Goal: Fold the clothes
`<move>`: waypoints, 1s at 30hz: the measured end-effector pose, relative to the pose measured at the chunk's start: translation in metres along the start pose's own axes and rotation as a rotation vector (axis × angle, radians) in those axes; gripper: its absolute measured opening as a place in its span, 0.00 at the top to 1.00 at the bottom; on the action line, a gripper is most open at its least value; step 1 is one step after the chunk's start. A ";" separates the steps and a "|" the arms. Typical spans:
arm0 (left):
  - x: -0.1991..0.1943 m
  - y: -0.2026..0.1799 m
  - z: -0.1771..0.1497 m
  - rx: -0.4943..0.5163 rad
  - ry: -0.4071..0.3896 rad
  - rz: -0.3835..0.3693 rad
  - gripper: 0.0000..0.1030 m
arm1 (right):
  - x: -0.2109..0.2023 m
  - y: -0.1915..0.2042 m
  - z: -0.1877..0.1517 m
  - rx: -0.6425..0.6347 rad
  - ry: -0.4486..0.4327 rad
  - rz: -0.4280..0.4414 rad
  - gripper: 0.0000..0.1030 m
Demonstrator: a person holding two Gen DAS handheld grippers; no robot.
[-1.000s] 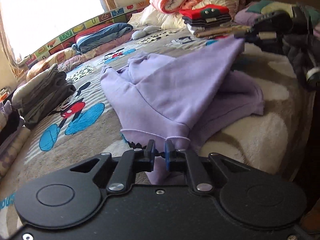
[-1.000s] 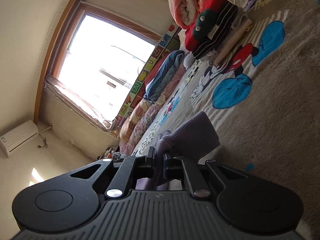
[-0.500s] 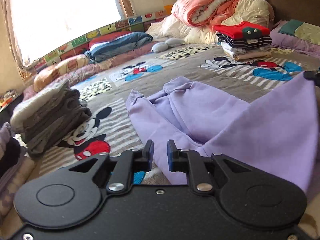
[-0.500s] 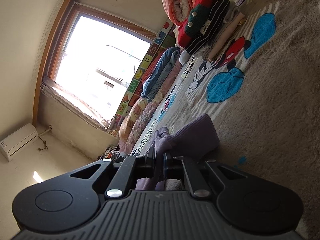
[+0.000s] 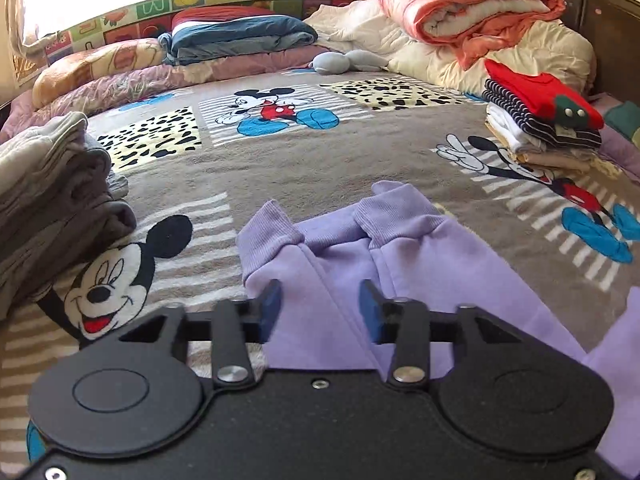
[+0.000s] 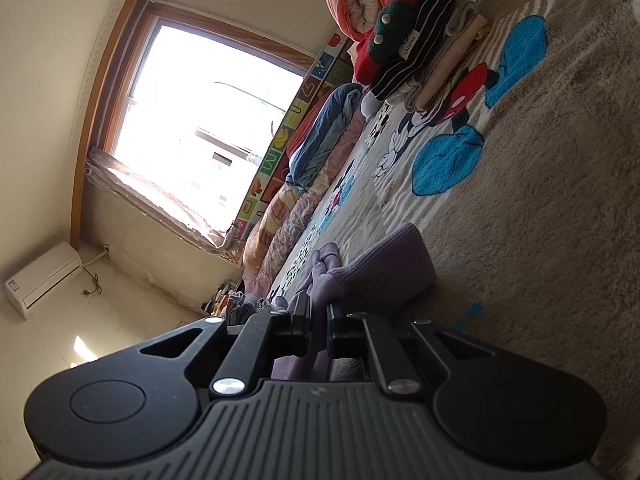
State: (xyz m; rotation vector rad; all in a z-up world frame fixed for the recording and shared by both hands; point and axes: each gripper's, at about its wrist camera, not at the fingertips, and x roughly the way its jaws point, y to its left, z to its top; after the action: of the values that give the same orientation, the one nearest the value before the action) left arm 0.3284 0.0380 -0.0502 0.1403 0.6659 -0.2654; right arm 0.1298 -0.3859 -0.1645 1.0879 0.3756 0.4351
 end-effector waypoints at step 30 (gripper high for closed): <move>0.054 0.008 0.036 -0.114 0.020 0.109 0.74 | -0.013 0.006 0.000 0.052 0.056 0.085 0.90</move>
State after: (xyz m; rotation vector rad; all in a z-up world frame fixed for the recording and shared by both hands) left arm 0.3925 0.0275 -0.0557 0.0703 0.6896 -0.1213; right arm 0.1176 -0.3904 -0.1575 1.1467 0.3930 0.5347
